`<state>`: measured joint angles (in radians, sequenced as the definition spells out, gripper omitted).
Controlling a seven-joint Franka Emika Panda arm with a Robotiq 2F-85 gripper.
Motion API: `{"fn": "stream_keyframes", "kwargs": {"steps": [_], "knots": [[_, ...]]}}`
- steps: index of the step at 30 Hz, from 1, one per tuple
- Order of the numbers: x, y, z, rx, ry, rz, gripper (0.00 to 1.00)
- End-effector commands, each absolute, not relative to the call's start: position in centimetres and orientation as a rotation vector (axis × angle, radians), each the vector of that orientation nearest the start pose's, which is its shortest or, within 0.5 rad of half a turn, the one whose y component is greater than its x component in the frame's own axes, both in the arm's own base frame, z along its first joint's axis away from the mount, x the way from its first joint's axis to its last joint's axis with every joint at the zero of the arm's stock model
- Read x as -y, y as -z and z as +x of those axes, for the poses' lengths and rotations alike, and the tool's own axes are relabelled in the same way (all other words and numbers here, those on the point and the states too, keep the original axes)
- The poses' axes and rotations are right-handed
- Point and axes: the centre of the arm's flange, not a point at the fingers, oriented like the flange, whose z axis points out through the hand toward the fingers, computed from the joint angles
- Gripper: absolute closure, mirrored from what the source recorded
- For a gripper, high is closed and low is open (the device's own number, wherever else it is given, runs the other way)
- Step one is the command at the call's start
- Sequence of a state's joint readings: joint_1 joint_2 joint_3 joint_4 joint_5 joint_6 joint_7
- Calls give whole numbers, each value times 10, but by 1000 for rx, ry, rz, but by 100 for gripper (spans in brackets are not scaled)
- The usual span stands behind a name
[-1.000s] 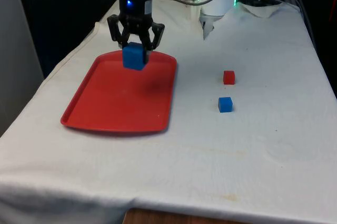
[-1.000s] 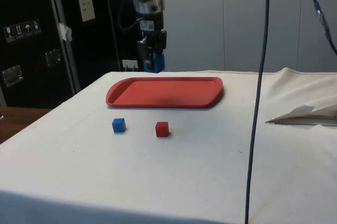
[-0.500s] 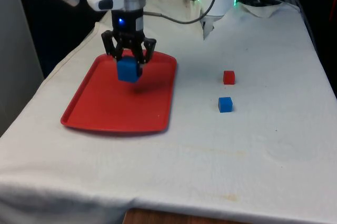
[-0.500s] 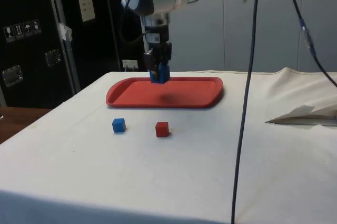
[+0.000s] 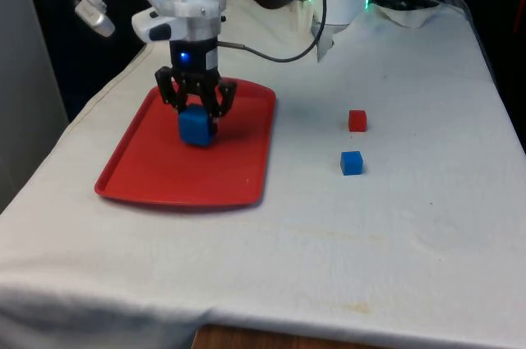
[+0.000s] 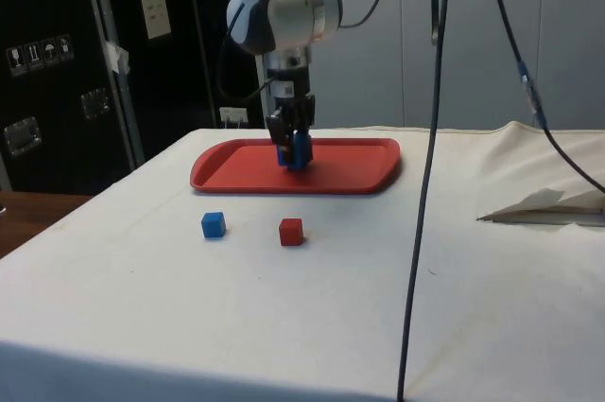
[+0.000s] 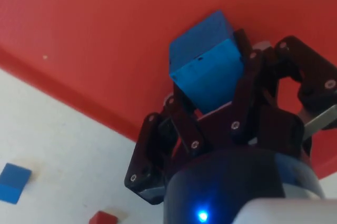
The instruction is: Pick up the largest block and place it onto the tray.
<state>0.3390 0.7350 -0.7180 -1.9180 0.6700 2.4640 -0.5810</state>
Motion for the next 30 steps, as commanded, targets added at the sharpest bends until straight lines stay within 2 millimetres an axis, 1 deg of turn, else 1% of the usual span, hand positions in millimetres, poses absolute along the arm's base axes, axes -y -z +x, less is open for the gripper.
{"fn": "stream_keyframes", "kwargs": {"steps": [1,4,15,16,17,20,21,24,25,26,27,30], "knots": [[217,-189,587,-287,87,-3183,100],[221,-186,586,-289,82,-3180,100],[219,-186,585,-289,82,-3179,100],[219,-186,585,-290,82,-3179,99],[219,-186,585,-290,82,-3179,93],[219,-186,585,-289,80,-3181,66],[219,-185,585,-291,81,-3179,66],[219,-185,585,-291,81,-3179,35],[219,-185,585,-291,81,-3179,10],[219,-185,585,-291,81,-3179,3],[219,-185,585,-291,81,-3179,0],[219,-185,585,-290,80,-3180,0]]}}
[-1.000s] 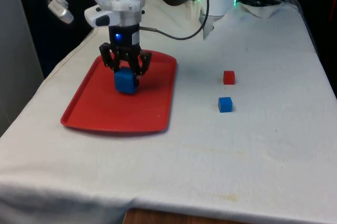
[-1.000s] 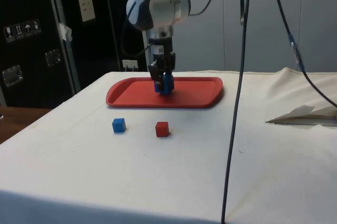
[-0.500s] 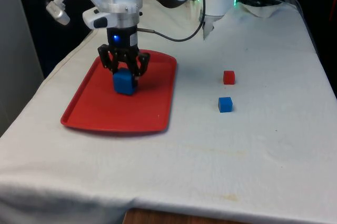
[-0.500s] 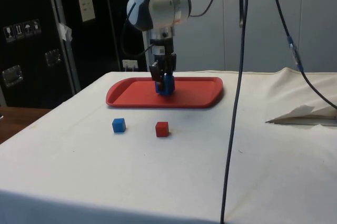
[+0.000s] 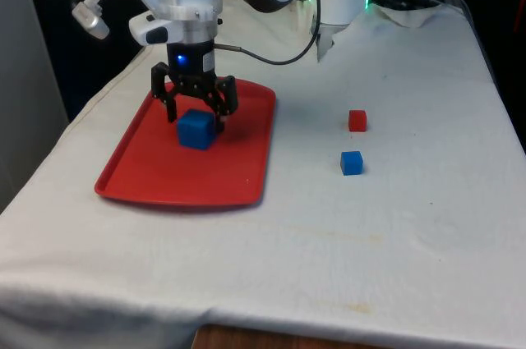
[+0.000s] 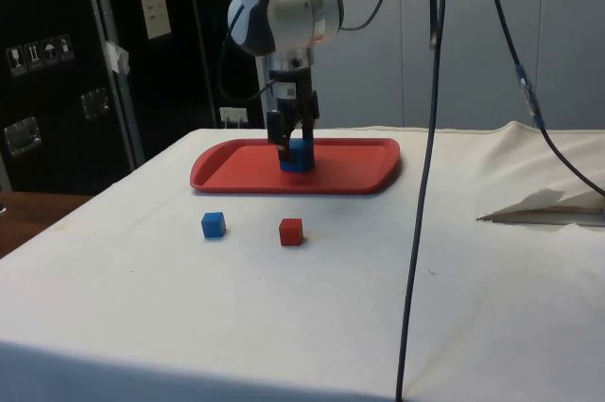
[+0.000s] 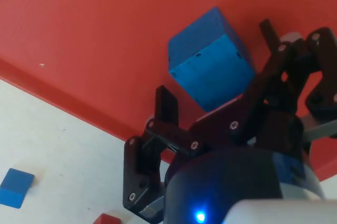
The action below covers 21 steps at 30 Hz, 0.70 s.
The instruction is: Pick up the largest block and place it onto the tray.
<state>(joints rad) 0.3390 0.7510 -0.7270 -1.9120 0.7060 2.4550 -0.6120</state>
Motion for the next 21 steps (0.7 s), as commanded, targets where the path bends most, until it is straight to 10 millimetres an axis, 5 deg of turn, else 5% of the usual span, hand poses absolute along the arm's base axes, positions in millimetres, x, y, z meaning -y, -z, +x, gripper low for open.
{"fn": "stream_keyframes", "kwargs": {"steps": [1,7,21], "knots": [[219,-185,585,-290,80,-3180,0],[220,-189,585,-291,87,-3183,0],[225,-243,588,-305,125,-3162,0]]}}
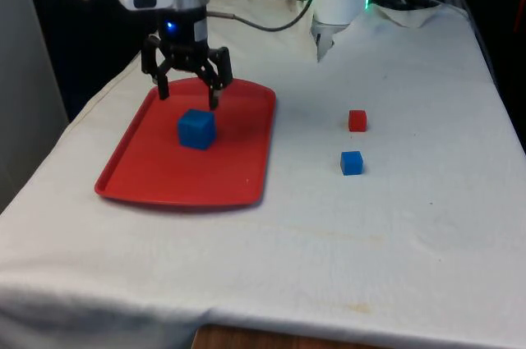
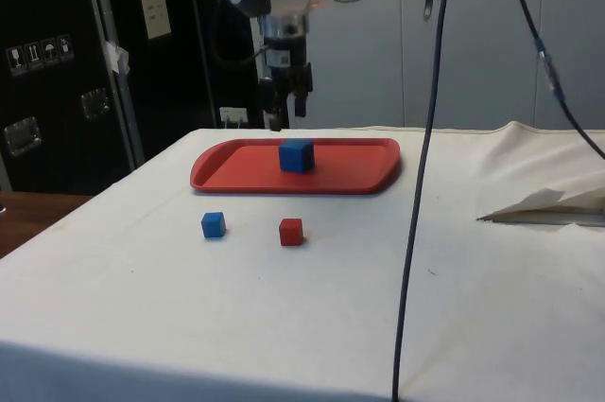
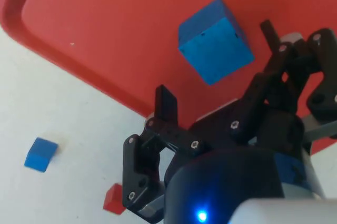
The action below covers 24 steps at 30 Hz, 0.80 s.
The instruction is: Pick up the largest block and place it onto the tray.
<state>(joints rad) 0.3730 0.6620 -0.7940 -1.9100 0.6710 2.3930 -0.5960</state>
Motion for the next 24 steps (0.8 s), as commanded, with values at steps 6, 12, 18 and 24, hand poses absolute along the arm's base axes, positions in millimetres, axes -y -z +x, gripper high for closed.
{"fn": "stream_keyframes", "kwargs": {"steps": [6,12,18,24], "knots": [[226,-259,589,-306,139,-3156,0],[228,-280,589,-307,162,-3147,0],[229,-297,590,-309,179,-3138,0],[231,-313,591,-308,198,-3132,0]]}}
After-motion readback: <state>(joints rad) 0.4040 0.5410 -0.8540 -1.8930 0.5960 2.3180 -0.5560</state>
